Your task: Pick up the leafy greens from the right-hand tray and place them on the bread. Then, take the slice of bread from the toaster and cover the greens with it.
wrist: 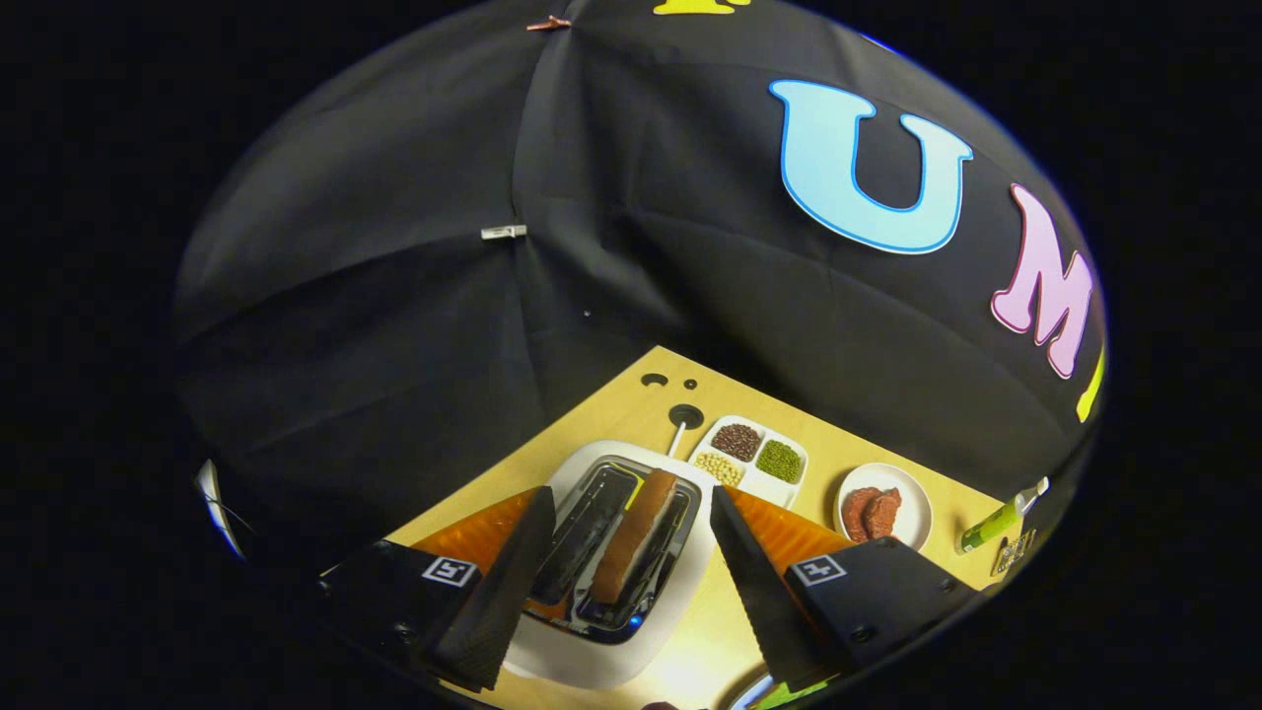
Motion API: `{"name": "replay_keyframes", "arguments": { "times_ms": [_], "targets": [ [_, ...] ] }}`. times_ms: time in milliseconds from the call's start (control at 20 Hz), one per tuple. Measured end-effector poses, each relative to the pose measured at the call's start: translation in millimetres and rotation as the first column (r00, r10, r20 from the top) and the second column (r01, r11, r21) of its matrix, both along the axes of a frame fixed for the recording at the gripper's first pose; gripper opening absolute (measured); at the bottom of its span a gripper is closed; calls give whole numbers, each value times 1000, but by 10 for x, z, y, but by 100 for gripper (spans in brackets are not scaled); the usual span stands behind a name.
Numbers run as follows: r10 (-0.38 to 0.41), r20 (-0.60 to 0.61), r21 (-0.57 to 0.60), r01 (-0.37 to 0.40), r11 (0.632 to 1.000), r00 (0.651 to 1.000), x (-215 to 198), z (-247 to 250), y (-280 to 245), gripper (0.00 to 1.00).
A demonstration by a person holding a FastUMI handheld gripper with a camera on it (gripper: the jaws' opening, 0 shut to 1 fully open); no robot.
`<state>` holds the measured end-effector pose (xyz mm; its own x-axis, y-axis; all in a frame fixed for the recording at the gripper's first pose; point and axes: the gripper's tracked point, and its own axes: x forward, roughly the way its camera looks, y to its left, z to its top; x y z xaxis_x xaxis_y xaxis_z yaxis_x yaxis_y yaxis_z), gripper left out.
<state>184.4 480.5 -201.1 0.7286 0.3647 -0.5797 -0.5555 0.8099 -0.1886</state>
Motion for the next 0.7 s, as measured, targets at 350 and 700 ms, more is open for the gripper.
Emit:
{"name": "replay_keyframes", "arguments": {
  "times_ms": [350,700],
  "targets": [
    [-127,-89,17,129,992,988,53,-330,-27,84],
    [-150,-91,15,152,988,985,40,-326,-78,26]
  ]
}}
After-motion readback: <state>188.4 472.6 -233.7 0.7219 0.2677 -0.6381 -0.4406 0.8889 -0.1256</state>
